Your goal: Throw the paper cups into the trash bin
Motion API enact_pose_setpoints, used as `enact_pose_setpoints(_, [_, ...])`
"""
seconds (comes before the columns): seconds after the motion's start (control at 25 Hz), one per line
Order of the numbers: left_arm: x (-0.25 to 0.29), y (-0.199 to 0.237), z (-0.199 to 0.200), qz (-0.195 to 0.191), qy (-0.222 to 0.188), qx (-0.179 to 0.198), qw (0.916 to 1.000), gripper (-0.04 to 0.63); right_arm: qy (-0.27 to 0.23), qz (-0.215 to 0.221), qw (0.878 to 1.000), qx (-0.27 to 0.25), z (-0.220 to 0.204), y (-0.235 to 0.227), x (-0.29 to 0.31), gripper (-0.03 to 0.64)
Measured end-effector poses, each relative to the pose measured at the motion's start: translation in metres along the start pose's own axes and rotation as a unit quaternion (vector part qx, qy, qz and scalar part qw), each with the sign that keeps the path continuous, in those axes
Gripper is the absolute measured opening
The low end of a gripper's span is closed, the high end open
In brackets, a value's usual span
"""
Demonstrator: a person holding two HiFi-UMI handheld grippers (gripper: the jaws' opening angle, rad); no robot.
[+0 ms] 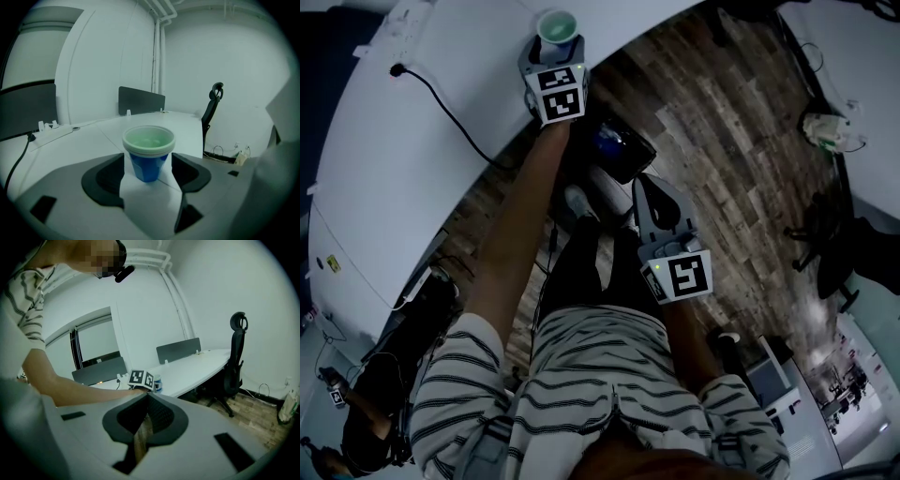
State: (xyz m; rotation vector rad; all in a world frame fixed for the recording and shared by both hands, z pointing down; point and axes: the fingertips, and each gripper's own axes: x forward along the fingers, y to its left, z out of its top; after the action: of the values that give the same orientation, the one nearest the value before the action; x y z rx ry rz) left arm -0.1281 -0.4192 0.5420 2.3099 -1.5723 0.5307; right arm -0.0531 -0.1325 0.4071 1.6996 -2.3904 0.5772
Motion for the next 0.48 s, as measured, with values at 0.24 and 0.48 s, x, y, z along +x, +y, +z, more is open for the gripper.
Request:
enact_pose_setpoints(0.24, [0.0093, 0.0035, 0.0006, 0.01, -0.003, -0.001, 0.9999, 0.31, 0.003, -0.007, 1.0, -0.007, -0.0007, -0.0048, -0.0002, 0.015])
enact_pose_setpoints(0.48, [0.0108, 0.0068, 0.0022, 0.018, -0.012, -0.013, 0.9997, 0.296, 0.006, -0.012, 1.0, -0.009, -0.0031, -0.0088, -0.0032, 0.015])
